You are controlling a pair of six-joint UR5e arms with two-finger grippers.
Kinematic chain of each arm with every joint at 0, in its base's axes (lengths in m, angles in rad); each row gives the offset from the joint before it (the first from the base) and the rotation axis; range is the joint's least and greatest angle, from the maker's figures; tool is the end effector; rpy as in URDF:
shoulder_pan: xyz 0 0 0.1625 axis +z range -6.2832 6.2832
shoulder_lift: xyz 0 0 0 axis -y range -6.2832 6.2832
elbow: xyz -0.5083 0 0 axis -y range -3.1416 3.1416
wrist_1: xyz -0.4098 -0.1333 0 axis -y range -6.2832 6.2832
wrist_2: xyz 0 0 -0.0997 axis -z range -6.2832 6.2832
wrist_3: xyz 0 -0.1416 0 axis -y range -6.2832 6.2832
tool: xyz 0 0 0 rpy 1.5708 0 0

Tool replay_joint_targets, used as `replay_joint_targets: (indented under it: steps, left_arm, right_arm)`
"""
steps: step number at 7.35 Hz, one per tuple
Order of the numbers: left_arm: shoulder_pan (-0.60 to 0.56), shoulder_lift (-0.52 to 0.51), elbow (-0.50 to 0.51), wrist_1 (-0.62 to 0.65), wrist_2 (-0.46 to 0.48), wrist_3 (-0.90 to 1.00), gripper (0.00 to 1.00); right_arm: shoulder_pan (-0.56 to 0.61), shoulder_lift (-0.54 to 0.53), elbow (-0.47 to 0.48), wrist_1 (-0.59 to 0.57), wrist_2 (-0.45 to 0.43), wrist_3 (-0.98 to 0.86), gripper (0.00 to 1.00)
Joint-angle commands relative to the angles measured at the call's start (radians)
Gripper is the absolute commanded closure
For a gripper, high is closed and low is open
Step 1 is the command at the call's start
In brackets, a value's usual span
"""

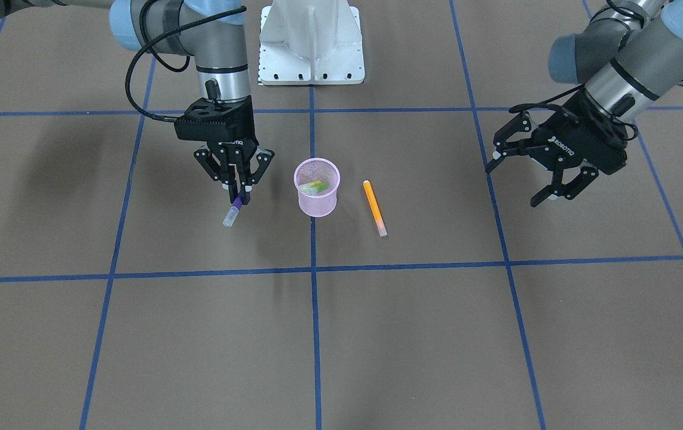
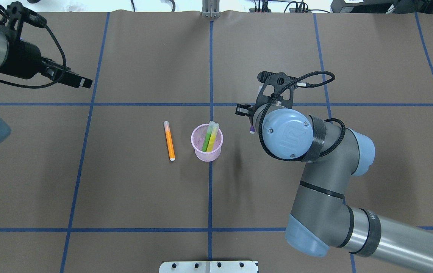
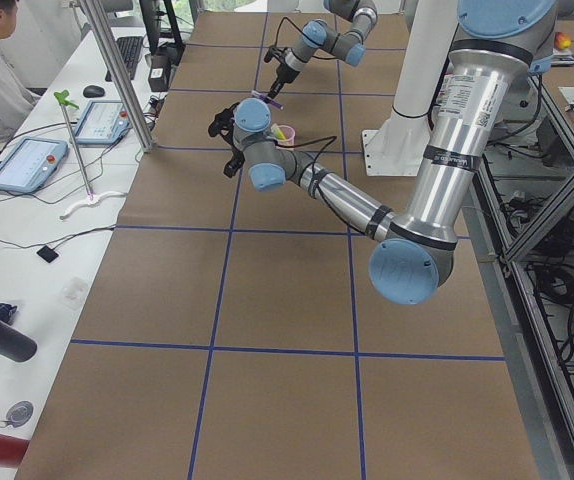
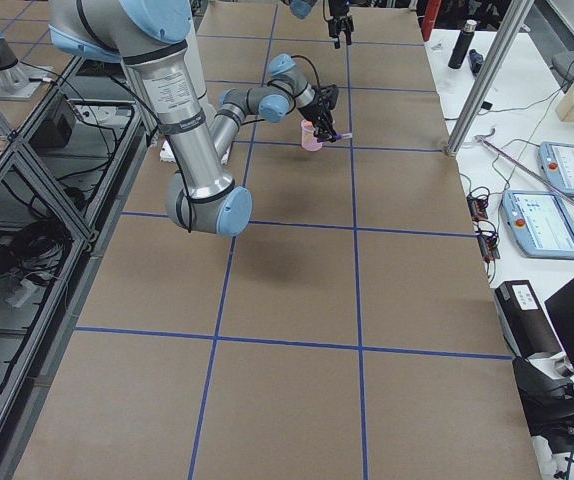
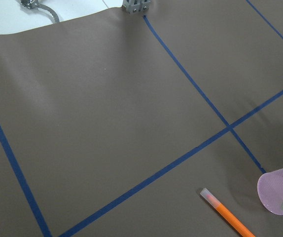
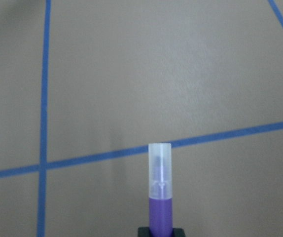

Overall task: Collect pens into pen holder
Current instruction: 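Lift the purple marker with the right gripper and move it over the cup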

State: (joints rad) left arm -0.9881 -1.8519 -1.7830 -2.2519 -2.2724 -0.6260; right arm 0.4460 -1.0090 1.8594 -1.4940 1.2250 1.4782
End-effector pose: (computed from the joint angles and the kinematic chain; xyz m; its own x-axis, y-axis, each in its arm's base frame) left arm 0.3173 -0.5576 0.4066 0.3758 0.5546 -0.7424 0.0095 0.7988 0.6015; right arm -0.5601 -0.4688 0.2849 0.5992 0.1901 0.7777 -0.5976 0.7526 0.2765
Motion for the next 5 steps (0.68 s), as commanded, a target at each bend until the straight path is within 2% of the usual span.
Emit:
replay_joint_targets:
  steps: [1,3,5]
  left_arm:
    - [0.023,-0.015,0.042,0.000,-0.001,-0.005,0.00]
    - [0.028,-0.030,0.080,-0.002,-0.001,-0.003,0.00]
    - [0.029,-0.030,0.082,-0.002,-0.001,-0.003,0.00]
  right_arm:
    - [-0.087,0.056,-0.002,0.000,-0.256,0.071,1.00]
    - [-0.180,0.082,-0.014,0.001,-0.424,0.088,1.00]
    - [-0.230,0.110,-0.067,0.001,-0.467,0.086,1.00]
